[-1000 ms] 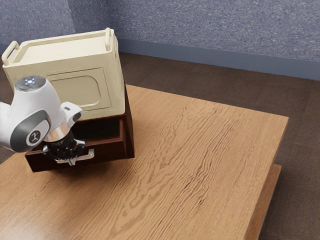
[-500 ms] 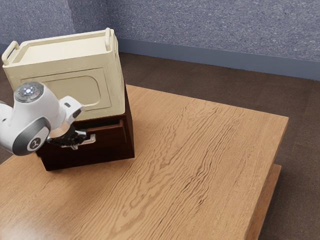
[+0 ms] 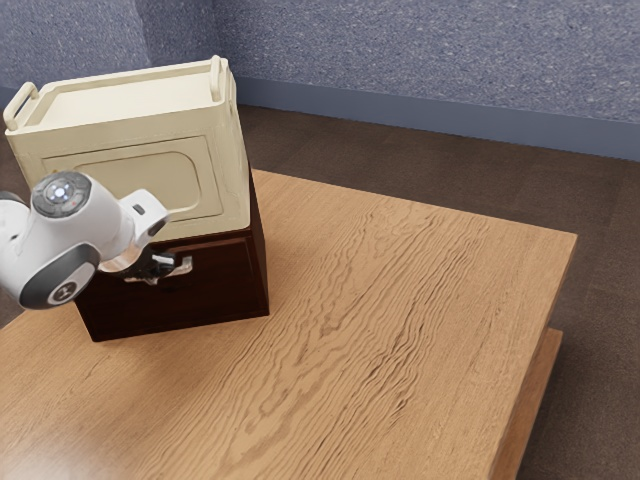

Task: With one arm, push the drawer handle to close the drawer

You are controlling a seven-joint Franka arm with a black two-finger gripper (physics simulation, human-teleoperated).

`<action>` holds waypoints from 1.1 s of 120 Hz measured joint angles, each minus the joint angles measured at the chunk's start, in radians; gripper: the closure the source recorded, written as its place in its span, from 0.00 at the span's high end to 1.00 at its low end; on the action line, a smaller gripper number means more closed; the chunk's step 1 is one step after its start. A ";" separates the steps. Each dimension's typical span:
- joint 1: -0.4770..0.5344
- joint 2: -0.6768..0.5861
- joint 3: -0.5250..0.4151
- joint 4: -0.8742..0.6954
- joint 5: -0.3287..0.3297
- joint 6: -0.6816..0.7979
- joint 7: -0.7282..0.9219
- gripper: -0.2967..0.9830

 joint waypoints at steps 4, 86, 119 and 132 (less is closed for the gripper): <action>0.002 0.003 0.000 0.001 0.010 0.004 -0.005 0.15; -0.103 0.012 -0.003 0.004 0.122 0.027 -0.099 0.15; -0.303 -0.019 0.000 0.006 0.097 0.009 -0.118 0.53; -0.376 -0.049 0.003 0.023 0.019 -0.051 -0.123 0.62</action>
